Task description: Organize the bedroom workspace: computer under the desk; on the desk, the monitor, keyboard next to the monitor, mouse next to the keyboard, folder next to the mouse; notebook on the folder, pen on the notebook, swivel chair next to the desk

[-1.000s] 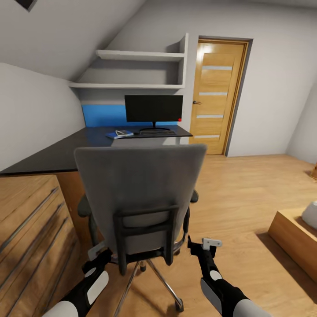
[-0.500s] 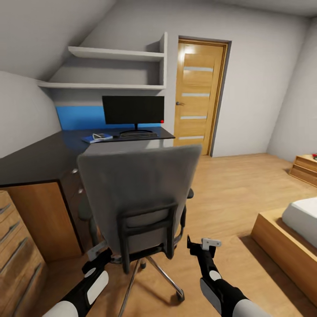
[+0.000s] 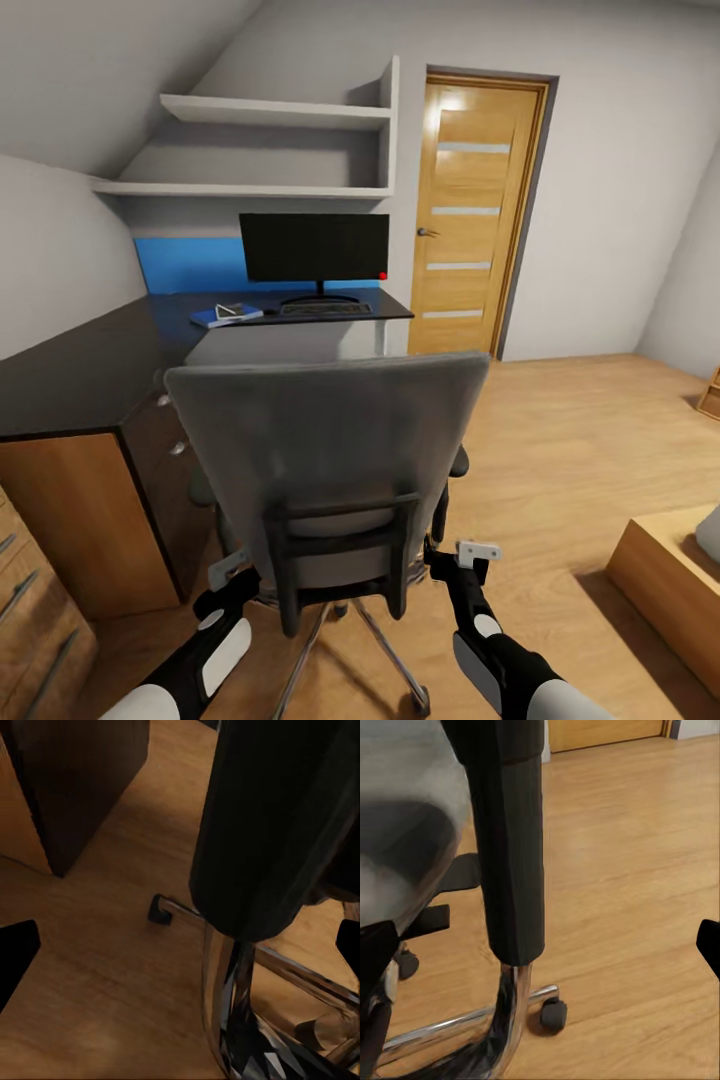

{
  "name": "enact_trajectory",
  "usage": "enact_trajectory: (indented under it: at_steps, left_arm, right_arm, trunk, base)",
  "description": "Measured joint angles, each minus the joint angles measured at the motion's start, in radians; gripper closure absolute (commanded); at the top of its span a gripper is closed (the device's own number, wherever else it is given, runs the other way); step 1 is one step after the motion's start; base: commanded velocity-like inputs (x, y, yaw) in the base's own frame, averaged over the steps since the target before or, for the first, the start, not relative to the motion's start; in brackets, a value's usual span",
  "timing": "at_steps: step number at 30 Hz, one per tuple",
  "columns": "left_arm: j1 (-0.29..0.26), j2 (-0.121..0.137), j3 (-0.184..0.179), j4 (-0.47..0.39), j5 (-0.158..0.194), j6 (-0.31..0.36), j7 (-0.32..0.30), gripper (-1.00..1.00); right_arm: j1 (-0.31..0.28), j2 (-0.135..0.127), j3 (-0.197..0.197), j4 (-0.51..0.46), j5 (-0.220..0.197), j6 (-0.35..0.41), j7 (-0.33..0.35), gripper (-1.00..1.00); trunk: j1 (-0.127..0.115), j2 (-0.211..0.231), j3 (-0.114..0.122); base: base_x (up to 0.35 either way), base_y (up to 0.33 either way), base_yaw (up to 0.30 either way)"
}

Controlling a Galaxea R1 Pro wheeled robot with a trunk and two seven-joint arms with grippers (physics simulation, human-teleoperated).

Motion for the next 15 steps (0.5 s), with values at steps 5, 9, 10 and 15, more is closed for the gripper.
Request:
enact_trajectory:
  at_steps: [5, 9, 10, 15]
  left_arm:
    - [0.0, -0.001, -0.024, 0.0, 0.0, -0.001, 0.0, -1.0]
    - [0.0, 0.0, -0.029, 0.0, 0.003, -0.001, 0.0, -1.0]
    - [0.0, 0.0, -0.029, 0.0, 0.005, -0.001, -0.001, -1.0]
    - [0.0, 0.0, -0.03, -0.001, -0.001, 0.0, -0.002, -1.0]
  right_arm:
    - [0.0, 0.0, -0.004, 0.001, -0.007, -0.002, -0.004, -1.0]
    - [0.0, 0.0, -0.004, 0.002, -0.01, -0.002, -0.004, -1.0]
    - [0.001, 0.0, -0.004, 0.002, -0.01, -0.002, -0.004, -1.0]
    - [0.0, 0.0, -0.006, 0.002, -0.011, -0.003, -0.006, -1.0]
  trunk:
    - [0.0, 0.0, 0.0]
    - [0.0, 0.0, 0.0]
    - [0.0, 0.0, 0.0]
    - [0.0, 0.0, -0.002]
  base:
    - [0.322, -0.113, 0.001]
    - [0.322, -0.082, 0.0]
    - [0.322, -0.027, 0.016]
    - [0.322, -0.008, 0.078]
